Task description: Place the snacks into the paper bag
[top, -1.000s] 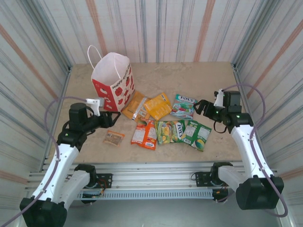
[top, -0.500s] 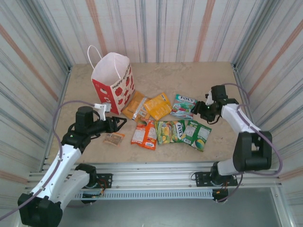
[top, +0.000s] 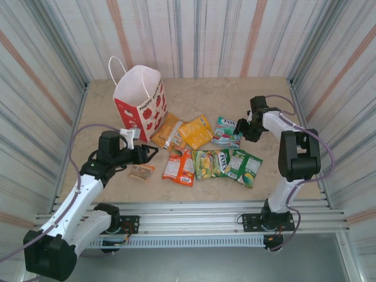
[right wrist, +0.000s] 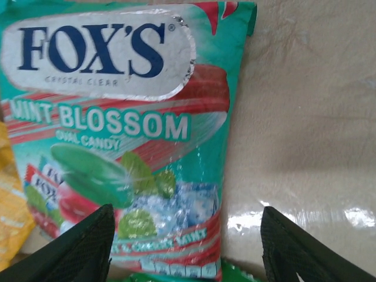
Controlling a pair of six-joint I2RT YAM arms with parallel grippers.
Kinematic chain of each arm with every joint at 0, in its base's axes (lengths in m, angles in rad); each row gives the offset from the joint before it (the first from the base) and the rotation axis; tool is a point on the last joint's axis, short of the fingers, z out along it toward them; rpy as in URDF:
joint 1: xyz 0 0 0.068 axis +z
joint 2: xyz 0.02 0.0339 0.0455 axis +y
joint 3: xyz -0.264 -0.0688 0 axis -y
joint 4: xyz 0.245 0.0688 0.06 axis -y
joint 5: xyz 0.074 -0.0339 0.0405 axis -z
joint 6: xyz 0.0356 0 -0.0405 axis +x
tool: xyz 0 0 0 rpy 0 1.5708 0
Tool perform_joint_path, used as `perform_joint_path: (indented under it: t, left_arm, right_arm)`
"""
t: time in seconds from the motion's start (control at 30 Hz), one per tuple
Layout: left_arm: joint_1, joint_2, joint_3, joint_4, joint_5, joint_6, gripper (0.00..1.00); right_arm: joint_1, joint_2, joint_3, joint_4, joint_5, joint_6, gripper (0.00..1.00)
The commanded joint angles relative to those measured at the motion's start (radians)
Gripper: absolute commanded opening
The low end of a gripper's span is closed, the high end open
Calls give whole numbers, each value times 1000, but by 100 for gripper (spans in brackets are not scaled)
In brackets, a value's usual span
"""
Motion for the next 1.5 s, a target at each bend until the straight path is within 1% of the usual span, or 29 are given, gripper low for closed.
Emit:
perform_joint_path:
  t: [0.0,0.13,0.23,0.43,0.53,0.67,0.77,0.87,1.1,1.2,1.33,1.47]
  left_arm:
    - [-5,9,6,38,-22,6,60]
    - [-7,7,-5,73,-34,-24,59]
    - [-6,3,-5,69,-38,-27,59]
    - [-7,-26,-16,68,-88,-28,59]
    - [-7,-26,-17,71,-94,-29,57]
    - [-7,-17,-11,58,-83,-23,57]
    - [-8,-21,-10,63,-83,-19,57]
    - [-8,-23,2,59,-80,-3,56]
    - [-29,-3,58,25,-75,58,54]
    - [-54,11,77,25,-78,77,53]
    - [-101,38,99,38,-91,106,52]
    - [-138,81,101,97,-86,112,52]
  right_arm:
    - [-2,37,38,-13,14,-10,63]
    - [-6,82,69,-4,-7,-21,59]
    - [-7,107,83,-1,-2,-22,57]
    - [-7,147,89,17,-19,-24,49]
    - [-8,158,87,25,-30,-30,39]
    - [-8,161,79,26,-47,-43,18]
    - [-9,142,64,33,-47,-48,7]
    - [-15,112,58,35,-61,-59,0]
    - [-16,-12,60,19,-92,-103,0]
    - [-12,-73,66,-17,-92,-119,0]
    - [1,-157,66,-74,-91,-127,0]
    - [26,-247,58,-107,-92,-160,0]
